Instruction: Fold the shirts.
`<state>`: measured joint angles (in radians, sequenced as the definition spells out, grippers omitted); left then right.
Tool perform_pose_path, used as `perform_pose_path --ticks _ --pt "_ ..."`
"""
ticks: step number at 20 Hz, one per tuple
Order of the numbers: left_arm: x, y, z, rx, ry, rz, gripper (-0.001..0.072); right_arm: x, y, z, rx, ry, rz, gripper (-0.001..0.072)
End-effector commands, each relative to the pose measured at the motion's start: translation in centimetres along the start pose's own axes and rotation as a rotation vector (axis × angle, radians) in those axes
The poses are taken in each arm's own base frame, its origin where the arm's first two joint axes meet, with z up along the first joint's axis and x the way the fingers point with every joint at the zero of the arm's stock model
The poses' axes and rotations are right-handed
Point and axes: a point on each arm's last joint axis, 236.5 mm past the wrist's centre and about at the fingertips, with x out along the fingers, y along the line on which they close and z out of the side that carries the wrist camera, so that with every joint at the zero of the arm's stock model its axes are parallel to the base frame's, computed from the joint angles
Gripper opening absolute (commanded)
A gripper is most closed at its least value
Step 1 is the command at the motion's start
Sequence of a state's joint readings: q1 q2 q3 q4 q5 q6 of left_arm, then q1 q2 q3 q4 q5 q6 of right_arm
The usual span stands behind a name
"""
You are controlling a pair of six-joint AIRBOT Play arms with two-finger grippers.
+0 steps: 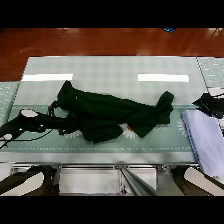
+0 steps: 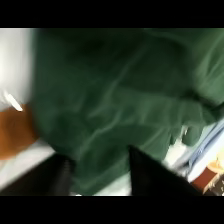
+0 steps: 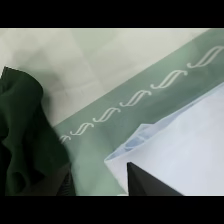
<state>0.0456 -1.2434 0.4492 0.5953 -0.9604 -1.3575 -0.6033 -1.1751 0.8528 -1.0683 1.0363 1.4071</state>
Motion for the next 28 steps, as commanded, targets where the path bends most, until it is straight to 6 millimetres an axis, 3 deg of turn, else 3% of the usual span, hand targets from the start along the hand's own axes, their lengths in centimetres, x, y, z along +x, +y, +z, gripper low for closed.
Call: perform_pose_path --ticks 1,2,7,12,18,24,28 --pt "1.3 -0.6 2.0 -0.008 -0.080 -0.006 0.0093 0.1 0.2 -0.2 -0.004 0.008 0.006 0.0406" --pt "1.1 -1.1 2.3 0.034 -0.084 -0.012 0.0018 0.3 0.5 -0.4 -0.020 0.013 0.008 0.0406" --pt "0.2 -3.2 2.7 0.099 -0.070 -0.050 0.0018 3.6 2.6 -1.6 -0.031 0.086 0.051 0.0406" --pt "0.2 -3.4 2.7 0.109 -0.067 -0.053 0.0018 7.4 5.6 -2.1 0.017 0.144 0.158 0.0406" --pt "0.2 -3.4 2.6 0.109 -0.065 -0.054 0.0018 9.8 11.1 -1.9 -0.080 0.185 0.223 0.0406" --pt "0.2 -3.4 2.6 0.109 -0.066 -0.054 0.0018 13.7 13.4 -5.0 -0.138 0.294 0.201 0.0406" --pt "0.2 -3.4 2.6 0.109 -0.066 -0.054 0.0018 14.5 14.8 -6.4 -0.173 0.310 0.202 0.0406"
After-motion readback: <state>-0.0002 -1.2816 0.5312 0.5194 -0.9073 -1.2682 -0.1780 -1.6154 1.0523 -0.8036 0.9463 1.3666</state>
